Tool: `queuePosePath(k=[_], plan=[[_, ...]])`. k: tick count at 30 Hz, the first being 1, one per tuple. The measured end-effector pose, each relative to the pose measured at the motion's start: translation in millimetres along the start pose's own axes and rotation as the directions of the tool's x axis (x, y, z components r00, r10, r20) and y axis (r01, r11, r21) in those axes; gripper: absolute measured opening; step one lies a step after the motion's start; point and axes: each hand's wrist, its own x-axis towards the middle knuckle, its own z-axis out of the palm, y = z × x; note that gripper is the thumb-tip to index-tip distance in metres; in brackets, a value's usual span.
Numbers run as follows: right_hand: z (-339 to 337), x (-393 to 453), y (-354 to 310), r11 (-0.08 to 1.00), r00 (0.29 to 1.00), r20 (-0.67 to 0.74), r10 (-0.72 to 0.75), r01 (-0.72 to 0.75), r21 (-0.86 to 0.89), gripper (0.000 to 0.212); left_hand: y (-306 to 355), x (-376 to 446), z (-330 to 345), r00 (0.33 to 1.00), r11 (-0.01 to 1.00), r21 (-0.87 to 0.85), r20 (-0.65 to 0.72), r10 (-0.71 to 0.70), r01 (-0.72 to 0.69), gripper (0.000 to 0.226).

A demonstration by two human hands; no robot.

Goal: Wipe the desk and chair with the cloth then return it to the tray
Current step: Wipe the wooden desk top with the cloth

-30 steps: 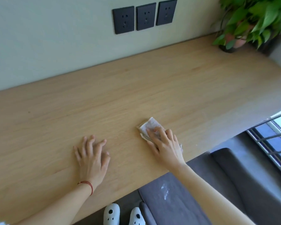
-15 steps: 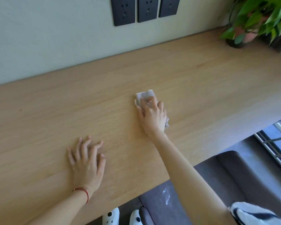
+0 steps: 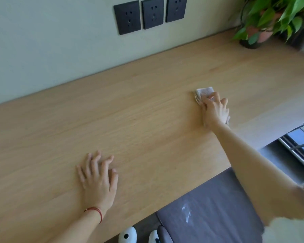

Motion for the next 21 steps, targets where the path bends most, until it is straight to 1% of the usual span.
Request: queuePosePath(k=[1,2,3,4,5,6,7,9,10,11,12,13,14,15,16,17,18,19,20,21], plan=[[4.5,-0.8,-21.5,1.0,1.0,-0.009,-0.003,0.003,0.004,0.028,-0.4,-0.2,0.5,1.0,1.0,0.004,0.001,0.001,-0.001,0.048],[10.0,-8.2,-45.0,0.998,0.998,-0.007,-0.055,0.055,0.02,0.028,-0.8,-0.5,0.7,1.0,1.0,0.004,0.001,0.004,-0.004,0.049],[15.7,-23.7,-69.6,0.987,0.988,0.004,-0.153,0.152,0.043,0.028,-1.4,-0.5,0.8,1.0,1.0,0.003,-0.002,0.007,-0.007,0.049],[22.3,-45.8,-93.2,0.96,0.962,0.025,-0.273,0.27,0.071,0.028,-1.9,-0.6,0.9,1.0,1.0,0.002,-0.008,0.007,-0.007,0.048],[27.3,-73.8,-112.4,0.915,0.916,0.06,-0.396,0.389,0.105,0.028,-2.2,-1.3,0.7,1.0,1.0,0.0,-0.015,0.005,-0.005,0.047],[29.3,-104.5,-126.1,0.849,0.846,0.1,-0.523,0.508,0.144,0.028,-2.4,-2.4,0.5,1.0,1.0,-0.009,-0.024,0.002,-0.003,0.046],[26.7,-132.7,-131.2,0.766,0.757,0.129,-0.641,0.617,0.183,0.029,-2.0,-3.3,0.2,0.999,1.0,-0.024,-0.036,-0.002,0.001,0.044],[17.7,-162.1,-116.3,0.605,0.6,0.107,-0.793,0.754,0.255,0.028,-1.2,-3.9,-0.4,0.999,0.999,-0.042,-0.054,-0.008,0.006,0.04],[14.5,-158.5,-102.0,0.555,0.555,0.076,-0.828,0.796,0.241,0.027,-0.8,-3.9,-0.3,0.999,0.999,-0.04,-0.052,-0.008,0.006,0.04],[13.0,-144.4,-88.6,0.554,0.554,0.063,-0.83,0.806,0.21,0.028,-0.5,-3.5,-0.3,0.999,0.999,-0.035,-0.05,-0.005,0.003,0.04],[11.4,-122.5,-77.6,0.607,0.605,0.067,-0.793,0.775,0.178,0.029,-0.6,-2.7,0.1,0.999,0.999,-0.032,-0.051,-0.002,0.0,0.04],[12.8,-94.6,-69.4,0.7,0.699,0.064,-0.712,0.699,0.145,0.028,-1.2,-2.1,1.3,0.998,1.0,-0.03,-0.056,0.001,-0.002,0.039],[15.8,-63.3,-64.6,0.816,0.817,0.045,-0.574,0.567,0.116,0.027,-2.4,-1.3,3.0,0.998,1.0,-0.027,-0.062,0.004,-0.006,0.039],[20.0,-32.2,-63.4,0.911,0.914,0.01,-0.405,0.403,0.082,0.026,-3.5,0.2,5.0,0.998,1.0,-0.025,-0.068,0.011,-0.013,0.04],[23.4,-5.8,-69.0,0.971,0.972,-0.007,-0.234,0.234,0.052,0.026,-4.9,1.2,7.3,0.997,0.999,-0.025,-0.074,0.019,-0.021,0.041],[27.1,13.1,-80.3,0.995,0.995,-0.016,-0.096,0.096,0.021,0.026,-6.3,1.7,9.2,0.997,0.999,-0.025,-0.079,0.025,-0.028,0.042],[33.0,25.4,-95.9,1.0,1.0,-0.022,-0.02,0.02,-0.015,0.026,-6.9,2.0,10.2,0.996,0.999,-0.028,-0.081,0.03,-0.032,0.042],[39.9,30.4,-115.6,0.999,1.0,-0.03,-0.009,0.008,-0.042,0.025,-6.7,2.4,9.8,0.996,0.999,-0.028,-0.079,0.031,-0.033,0.042],[46.2,27.5,-139.2,0.998,0.998,-0.026,-0.056,0.055,-0.042,0.025,-5.9,2.2,8.3,0.997,0.999,-0.025,-0.072,0.026,-0.028,0.042],[51.6,17.6,-163.6,0.99,0.99,-0.008,-0.143,0.143,-0.01,0.026,-5.1,1.5,6.0,0.998,0.999,-0.02,-0.062,0.024,-0.025,0.043]])
